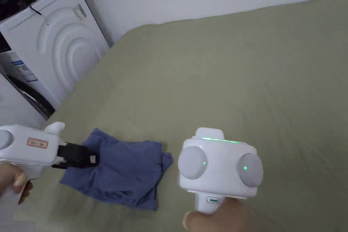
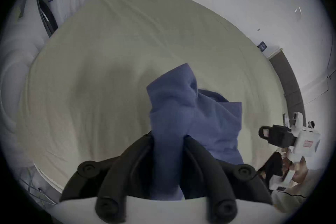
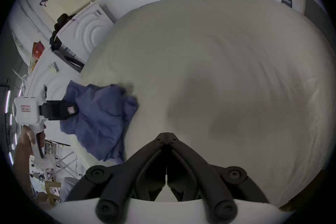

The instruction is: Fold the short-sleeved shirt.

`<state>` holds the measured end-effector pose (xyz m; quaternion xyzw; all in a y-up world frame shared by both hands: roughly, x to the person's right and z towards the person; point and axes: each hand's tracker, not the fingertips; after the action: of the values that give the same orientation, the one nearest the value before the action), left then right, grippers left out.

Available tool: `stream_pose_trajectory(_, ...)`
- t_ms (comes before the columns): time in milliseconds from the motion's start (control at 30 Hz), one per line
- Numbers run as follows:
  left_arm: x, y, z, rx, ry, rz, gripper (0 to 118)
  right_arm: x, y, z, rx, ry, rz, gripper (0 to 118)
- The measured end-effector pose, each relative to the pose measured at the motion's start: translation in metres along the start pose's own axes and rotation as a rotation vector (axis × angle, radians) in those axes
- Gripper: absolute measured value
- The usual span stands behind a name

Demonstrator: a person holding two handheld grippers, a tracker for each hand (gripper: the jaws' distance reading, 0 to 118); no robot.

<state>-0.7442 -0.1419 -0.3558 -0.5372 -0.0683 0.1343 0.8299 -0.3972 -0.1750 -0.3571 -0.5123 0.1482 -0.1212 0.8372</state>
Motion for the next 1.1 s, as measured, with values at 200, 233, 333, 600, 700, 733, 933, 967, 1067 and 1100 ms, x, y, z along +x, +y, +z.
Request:
stream_pose_trajectory(200,0.006,0.002,0.024,0.03,0.087,-0.05,98,0.026,-0.004,0.027,0.013,0.089,0.009,0)
stream_pose_trajectory(233,0.009,0.004,0.039,0.083,0.123,-0.013,97,0.039,-0.004,0.037,0.024,0.091,0.02,0)
stream_pose_trajectory(333,0.03,0.003,0.08,0.242,0.199,0.024,70,0.078,-0.002,0.068,0.095,0.03,0.048,0)
stream_pose_trajectory(600,0.226,-0.036,0.078,0.456,0.285,-0.161,0,0.213,0.015,0.164,0.231,-0.15,-0.051,0)
stream_pose_trajectory(700,0.322,-0.071,0.045,0.497,0.239,-0.313,0,0.26,0.017,0.204,0.271,-0.208,0.008,0)
stream_pose_trajectory(733,0.357,-0.084,0.034,0.499,0.23,-0.363,0,0.277,0.016,0.218,0.288,-0.224,0.02,0)
stream_pose_trajectory(933,0.515,-0.152,-0.029,0.473,0.027,-0.305,0,0.366,-0.007,0.27,0.305,-0.329,0.096,0)
stream_pose_trajectory(967,0.531,-0.163,-0.038,0.473,0.016,-0.328,0,0.376,-0.013,0.275,0.317,-0.337,0.095,0)
stream_pose_trajectory(1067,0.579,-0.196,-0.055,0.517,0.034,-0.359,0,0.404,-0.032,0.289,0.372,-0.39,0.074,0)
stream_pose_trajectory(1100,0.587,-0.199,-0.055,0.505,0.004,-0.322,0,0.409,-0.038,0.292,0.389,-0.415,0.061,0)
